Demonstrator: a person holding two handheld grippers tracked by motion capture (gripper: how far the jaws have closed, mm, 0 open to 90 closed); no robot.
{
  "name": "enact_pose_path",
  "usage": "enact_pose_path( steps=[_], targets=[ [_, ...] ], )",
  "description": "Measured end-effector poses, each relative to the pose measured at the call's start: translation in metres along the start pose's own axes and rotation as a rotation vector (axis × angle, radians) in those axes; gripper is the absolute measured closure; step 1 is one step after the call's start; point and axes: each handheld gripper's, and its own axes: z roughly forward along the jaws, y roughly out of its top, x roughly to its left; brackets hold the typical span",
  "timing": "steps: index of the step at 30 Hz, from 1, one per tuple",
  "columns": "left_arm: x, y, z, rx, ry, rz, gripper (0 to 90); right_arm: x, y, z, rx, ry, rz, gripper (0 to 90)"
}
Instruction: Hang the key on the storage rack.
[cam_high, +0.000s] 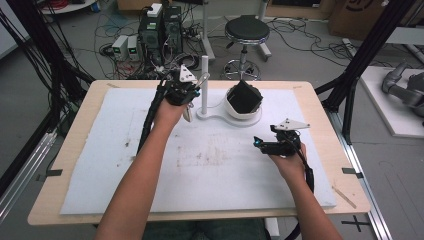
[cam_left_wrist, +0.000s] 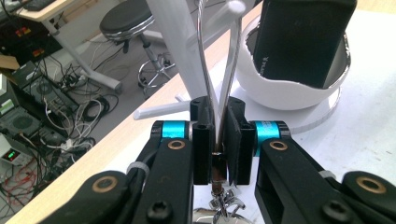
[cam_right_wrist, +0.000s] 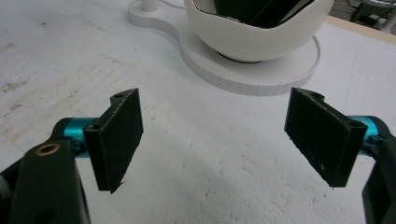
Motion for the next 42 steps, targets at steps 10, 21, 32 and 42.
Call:
enact_pose_path(
  steps=[10,21,32,42],
  targets=[
    [0.002,-0.004,0.004,0.011,-0.003,-0.010,82.1,-0.001,0.000,0.000,0.001,0.002,0.003,19.6],
    [0.003,-0.007,0.004,0.011,-0.017,-0.034,66.8,0.000,0.000,0.000,-0.001,0.003,0.002,19.6],
    [0.009,-0.012,-0.019,-0.053,-0.069,-0.104,44.6,0.000,0.000,0.000,-0.004,-0.002,-0.002,19.6],
    [0.014,-0.030,-0.043,-0.103,-0.115,-0.140,31.6,0.000,0.000,-0.001,-0.010,-0.008,0.004,19.6]
  ],
)
